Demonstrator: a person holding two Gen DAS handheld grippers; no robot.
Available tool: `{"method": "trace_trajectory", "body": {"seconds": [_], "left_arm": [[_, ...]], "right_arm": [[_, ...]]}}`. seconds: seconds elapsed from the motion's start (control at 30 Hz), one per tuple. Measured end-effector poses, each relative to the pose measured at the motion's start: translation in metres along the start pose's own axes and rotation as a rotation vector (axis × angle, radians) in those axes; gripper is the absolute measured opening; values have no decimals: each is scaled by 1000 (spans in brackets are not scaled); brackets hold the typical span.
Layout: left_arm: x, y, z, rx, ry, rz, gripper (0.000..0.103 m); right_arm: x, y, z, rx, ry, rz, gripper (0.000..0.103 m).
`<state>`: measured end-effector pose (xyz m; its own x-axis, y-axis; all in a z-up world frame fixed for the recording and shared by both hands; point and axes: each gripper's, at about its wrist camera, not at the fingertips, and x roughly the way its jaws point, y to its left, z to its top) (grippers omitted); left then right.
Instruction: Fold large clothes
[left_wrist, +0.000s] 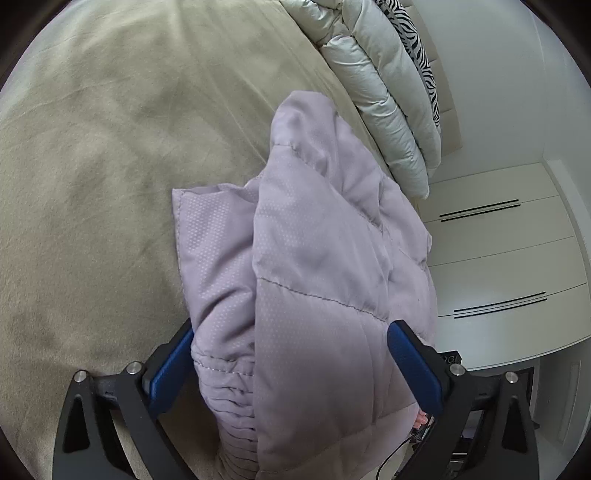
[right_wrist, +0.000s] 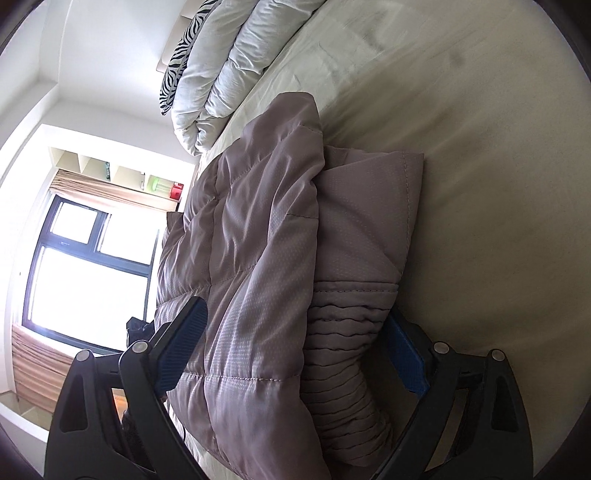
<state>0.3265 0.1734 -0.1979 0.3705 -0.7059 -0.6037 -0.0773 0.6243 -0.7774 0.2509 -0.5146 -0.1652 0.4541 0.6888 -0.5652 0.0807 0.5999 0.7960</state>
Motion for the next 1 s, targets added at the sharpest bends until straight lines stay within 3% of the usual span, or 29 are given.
{"method": "trace_trajectory", "body": {"seconds": [0.13, 0.23, 0.37, 0.57, 0.67, 0.87, 1.0], "left_arm": [[12, -13, -4, 74, 38, 79, 96], [15, -15, -3, 78, 42, 87, 86], [20, -17, -5, 73, 55, 54, 62], [9, -27, -9, 110, 27, 74, 41], [-2, -43, -12, 121, 1, 63, 32], [-39, -65, -41, 172, -24, 43, 29], [-71, -67, -69, 191, -36, 32, 29]], "right_arm": [[19, 7, 9, -38, 67, -44, 93], [36, 15, 16, -53, 104, -77, 92], [51, 25, 21, -72, 104, -118, 70], [43, 53, 13, -142, 51, -176, 41], [33, 75, 7, -177, 22, -197, 34], [9, 118, -16, -229, 0, -205, 31], [-9, 138, -49, -250, 17, -186, 30]]}}
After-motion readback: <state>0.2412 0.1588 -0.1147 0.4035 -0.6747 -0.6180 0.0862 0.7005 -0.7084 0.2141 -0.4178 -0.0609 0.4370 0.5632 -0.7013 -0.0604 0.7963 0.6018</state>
